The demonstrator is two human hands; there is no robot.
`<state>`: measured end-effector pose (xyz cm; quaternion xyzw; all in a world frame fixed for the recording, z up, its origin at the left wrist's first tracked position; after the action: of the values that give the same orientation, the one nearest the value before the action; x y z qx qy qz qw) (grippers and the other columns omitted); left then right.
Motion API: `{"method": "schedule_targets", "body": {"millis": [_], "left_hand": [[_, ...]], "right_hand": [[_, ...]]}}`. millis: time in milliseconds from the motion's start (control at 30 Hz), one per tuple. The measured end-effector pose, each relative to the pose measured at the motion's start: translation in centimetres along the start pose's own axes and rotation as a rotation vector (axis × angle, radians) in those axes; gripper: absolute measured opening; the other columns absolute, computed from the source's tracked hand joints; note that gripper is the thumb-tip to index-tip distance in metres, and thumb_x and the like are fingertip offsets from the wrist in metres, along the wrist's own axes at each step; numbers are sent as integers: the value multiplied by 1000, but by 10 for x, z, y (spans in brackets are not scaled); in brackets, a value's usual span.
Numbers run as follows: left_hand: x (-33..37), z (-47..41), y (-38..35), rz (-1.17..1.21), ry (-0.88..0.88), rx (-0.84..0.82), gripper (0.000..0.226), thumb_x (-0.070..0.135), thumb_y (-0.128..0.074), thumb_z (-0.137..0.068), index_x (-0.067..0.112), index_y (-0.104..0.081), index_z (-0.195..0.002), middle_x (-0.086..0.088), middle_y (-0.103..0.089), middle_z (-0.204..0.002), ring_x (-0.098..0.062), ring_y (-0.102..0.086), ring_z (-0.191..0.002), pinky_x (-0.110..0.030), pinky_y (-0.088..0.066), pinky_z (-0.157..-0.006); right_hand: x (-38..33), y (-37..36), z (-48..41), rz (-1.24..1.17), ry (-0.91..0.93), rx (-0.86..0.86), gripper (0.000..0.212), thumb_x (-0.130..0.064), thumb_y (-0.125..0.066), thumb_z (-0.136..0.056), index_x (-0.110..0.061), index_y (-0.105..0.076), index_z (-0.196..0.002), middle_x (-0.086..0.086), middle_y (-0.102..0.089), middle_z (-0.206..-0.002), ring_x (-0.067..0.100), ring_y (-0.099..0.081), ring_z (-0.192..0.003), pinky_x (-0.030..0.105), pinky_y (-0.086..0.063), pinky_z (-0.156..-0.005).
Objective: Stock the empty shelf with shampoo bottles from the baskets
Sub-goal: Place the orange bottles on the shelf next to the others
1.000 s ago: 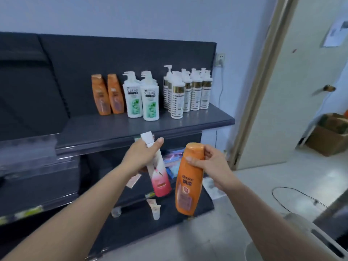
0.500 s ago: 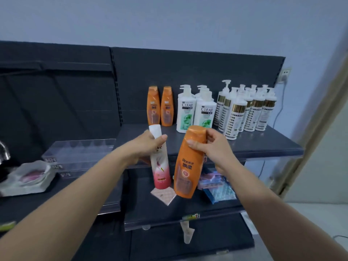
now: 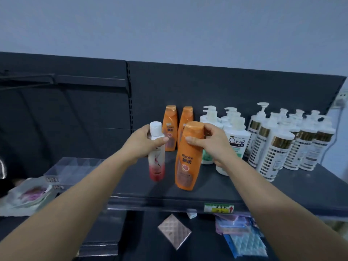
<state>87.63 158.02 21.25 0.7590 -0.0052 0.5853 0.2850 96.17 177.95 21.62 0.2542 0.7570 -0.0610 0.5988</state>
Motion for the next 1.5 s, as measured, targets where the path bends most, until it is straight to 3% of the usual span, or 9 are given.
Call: {"method": "schedule_targets", "body": {"millis": [167,367,667,800,900,1000,1100,1300,1500], "left_hand": [[-21,-38,5,-14,35,97,48,41,-78,-76,21,-54,-113,4,-64,-102,-17,-65,-97,-46,-56,-87],[-51,-75,13,-92,102,126,68,46,-83,-68,16,-48,-118,3,-61,-104,-17,-63,-97,-46,-56,-85],[-72,-126,15,-169,71,80,55,41,-81,-73,15,-50,-110,8,-59,-98,-13,-60,-92,-34,-52,-78],[-81,-144,16,-201,60,67,52,40,-80,-73,14,-50,-106,8,-58,-92,-8,-57,-82,-27,-44,-64],[-88,-153,16,-220,45,66,51,40,-80,-75,12,-49,-104,6,-57,-88,-9,-55,-78,-26,-40,-60],[-95,-160,14,-199,28,80,50,40,-79,-75,11,-49,-104,4,-59,-88,-13,-57,-80,-27,-40,-61],[-96,-163,13,-193,-9,82,50,40,-80,-73,13,-49,-102,4,-61,-89,-13,-59,-81,-28,-42,-62],[-105,-163,11,-224,-56,11,56,14,-85,-69,18,-46,-111,6,-61,-96,-16,-59,-91,-28,-44,-71],[-110,-181,7,-198,-34,87,58,15,-86,-68,18,-46,-111,3,-60,-97,-17,-57,-89,-29,-41,-70]], "right_hand": [[21,-7,-47,52,26,-19,44,-19,-90,-67,-25,-67,-104,-4,-71,-105,19,-69,-101,44,-58,-90],[45,-15,-85,68,-5,18,43,-14,-90,-66,-35,-63,-93,-6,-71,-102,18,-69,-100,41,-58,-90],[64,-24,-127,48,-35,138,61,-10,-87,-70,-18,-61,-125,-2,-70,-114,14,-68,-104,42,-56,-94],[65,-27,-135,9,-50,170,57,-4,-79,-79,-18,-55,-129,-16,-63,-104,4,-63,-102,20,-54,-81],[61,-31,-135,157,-33,189,57,-15,-74,-86,-23,-48,-136,-22,-53,-103,7,-55,-109,15,-44,-82],[62,-36,-129,398,22,246,57,-34,-74,-84,-24,-47,-133,-14,-58,-110,12,-57,-111,31,-47,-94],[68,-42,-121,701,2,295,73,-53,-78,-70,-21,-46,-127,0,-59,-118,20,-57,-112,41,-50,-89],[74,-46,-123,841,-30,321,70,-45,-80,-75,-15,-43,-126,5,-58,-121,27,-57,-114,42,-51,-87],[74,-53,-133,855,-61,315,71,-38,-76,-82,-11,-38,-136,11,-53,-127,30,-56,-116,39,-48,-91]]}}
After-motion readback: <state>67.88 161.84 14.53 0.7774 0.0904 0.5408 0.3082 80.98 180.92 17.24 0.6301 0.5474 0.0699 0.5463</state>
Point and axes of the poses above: each hand's wrist, its own z-axis away from the middle knuckle, its own y-axis out of the back of the hand, x = y × z, the point moved 5 cm from there along -z, towards the middle knuckle
